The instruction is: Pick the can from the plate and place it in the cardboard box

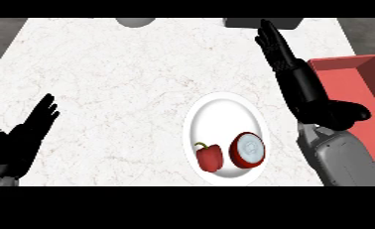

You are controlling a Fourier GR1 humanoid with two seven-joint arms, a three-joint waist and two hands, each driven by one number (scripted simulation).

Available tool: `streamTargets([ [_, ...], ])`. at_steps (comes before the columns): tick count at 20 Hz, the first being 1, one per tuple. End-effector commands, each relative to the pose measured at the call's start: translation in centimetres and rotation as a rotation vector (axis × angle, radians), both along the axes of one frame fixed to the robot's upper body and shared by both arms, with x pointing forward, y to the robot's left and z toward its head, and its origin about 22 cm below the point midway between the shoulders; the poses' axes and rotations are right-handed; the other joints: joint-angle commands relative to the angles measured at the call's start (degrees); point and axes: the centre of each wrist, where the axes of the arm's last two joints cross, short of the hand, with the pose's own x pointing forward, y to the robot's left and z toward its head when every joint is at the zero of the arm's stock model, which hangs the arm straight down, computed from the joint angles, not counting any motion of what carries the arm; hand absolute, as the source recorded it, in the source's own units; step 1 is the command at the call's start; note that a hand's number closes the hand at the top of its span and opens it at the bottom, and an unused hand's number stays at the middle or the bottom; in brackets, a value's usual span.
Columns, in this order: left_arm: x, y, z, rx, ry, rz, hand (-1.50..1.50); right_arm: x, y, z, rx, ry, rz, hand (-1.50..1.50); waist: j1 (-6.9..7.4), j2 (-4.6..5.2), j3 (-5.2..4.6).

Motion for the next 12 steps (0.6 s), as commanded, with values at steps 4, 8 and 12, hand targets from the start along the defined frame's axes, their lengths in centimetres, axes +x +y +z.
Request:
streamTargets([
  [4,3.6,-2.9,5.0,0.139,-0.304,-0.24,0.0,1.0,-3.6,6.7,-0.055,-0.13,0.14,-1.5,-2.61,-1.28,1.49],
  [8,5.1,-6.1,6.3,0.183,-0.434,-0.394,0.0,1.2,-8.1,8.1,-0.452,-0.129,0.125,-1.5,-4.21,-0.78,1.46],
  [12,5.5,-6.6,5.3,0.179,-0.447,-0.452,0.0,0.7,-12.0,6.2,-0.423,-0.193,0.243,-1.5,-2.07,-0.82,1.53],
])
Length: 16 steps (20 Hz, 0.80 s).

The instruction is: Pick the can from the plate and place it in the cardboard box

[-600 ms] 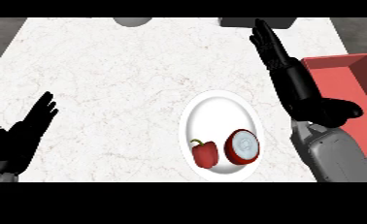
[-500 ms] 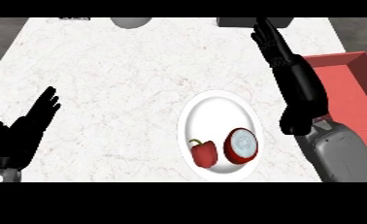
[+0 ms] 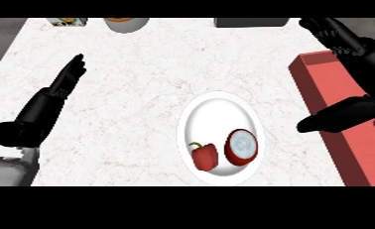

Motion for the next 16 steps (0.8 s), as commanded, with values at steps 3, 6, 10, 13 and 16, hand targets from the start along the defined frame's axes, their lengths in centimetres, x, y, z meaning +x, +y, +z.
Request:
streamTargets([
  [3,1.1,-1.7,0.2,0.026,-0.047,-0.083,0.0,-0.8,-4.0,-2.3,-0.232,-0.113,0.167,-1.5,0.75,0.26,0.18],
  [6,0.5,-2.2,-0.6,0.022,-0.059,-0.086,0.0,-1.1,-2.8,-0.3,-0.344,-0.206,0.218,-1.5,1.27,-0.08,0.07],
  [10,1.7,-2.9,-0.5,0.028,-0.049,-0.094,0.0,-2.0,-0.7,0.8,-0.537,-0.197,0.238,-1.5,1.24,-0.08,0.02],
  [13,0.5,-2.3,-0.5,0.018,-0.032,-0.088,0.0,-3.9,1.1,2.9,-0.747,-0.194,0.281,-1.5,1.47,-0.54,-0.06],
  [16,0.8,-3.2,-1.5,0.035,-0.032,-0.097,0.0,-5.4,3.4,2.8,-0.892,-0.186,0.324,-1.5,1.47,-0.4,-0.08],
])
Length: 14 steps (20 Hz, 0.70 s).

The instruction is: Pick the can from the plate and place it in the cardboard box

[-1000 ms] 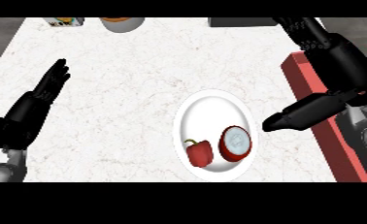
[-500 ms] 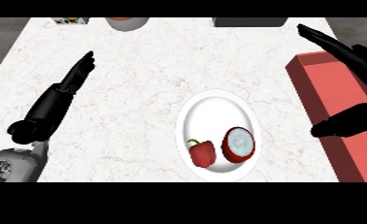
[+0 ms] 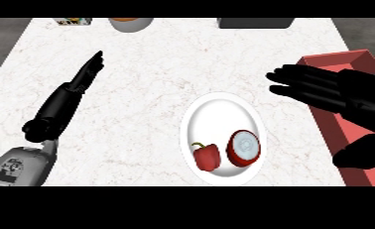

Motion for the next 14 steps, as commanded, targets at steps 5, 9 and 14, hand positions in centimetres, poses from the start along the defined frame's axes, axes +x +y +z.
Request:
streamTargets([
  [5,0.2,0.5,0.2,0.0,0.005,-0.016,0.0,-5.4,6.1,0.4,-0.326,-0.078,0.033,-1.5,0.33,-0.15,-0.01],
  [9,0.7,-0.1,0.4,0.007,-0.008,-0.019,0.0,-7.4,8.2,-0.2,-0.383,-0.057,-0.018,-1.5,0.1,-0.02,0.0],
  [14,0.9,0.8,1.4,0.0,0.0,-0.027,0.0,-7.8,10.3,-0.6,-0.451,-0.017,-0.083,-1.5,0.49,0.04,0.03],
])
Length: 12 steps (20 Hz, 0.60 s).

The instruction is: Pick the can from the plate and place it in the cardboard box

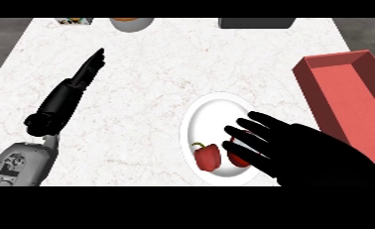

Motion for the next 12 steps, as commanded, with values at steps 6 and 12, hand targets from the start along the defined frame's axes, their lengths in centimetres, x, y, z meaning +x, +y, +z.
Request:
streamTargets([
  [6,-0.4,0.3,1.2,0.014,-0.008,0.007,0.0,0.0,3.3,-1.2,-0.075,0.058,-0.056,-1.5,0.47,0.07,0.05],
  [12,-0.8,0.4,0.6,0.002,-0.01,-0.003,0.0,-1.2,3.2,-4.6,-0.081,-0.051,-0.095,-1.5,0.34,0.11,0.11],
])
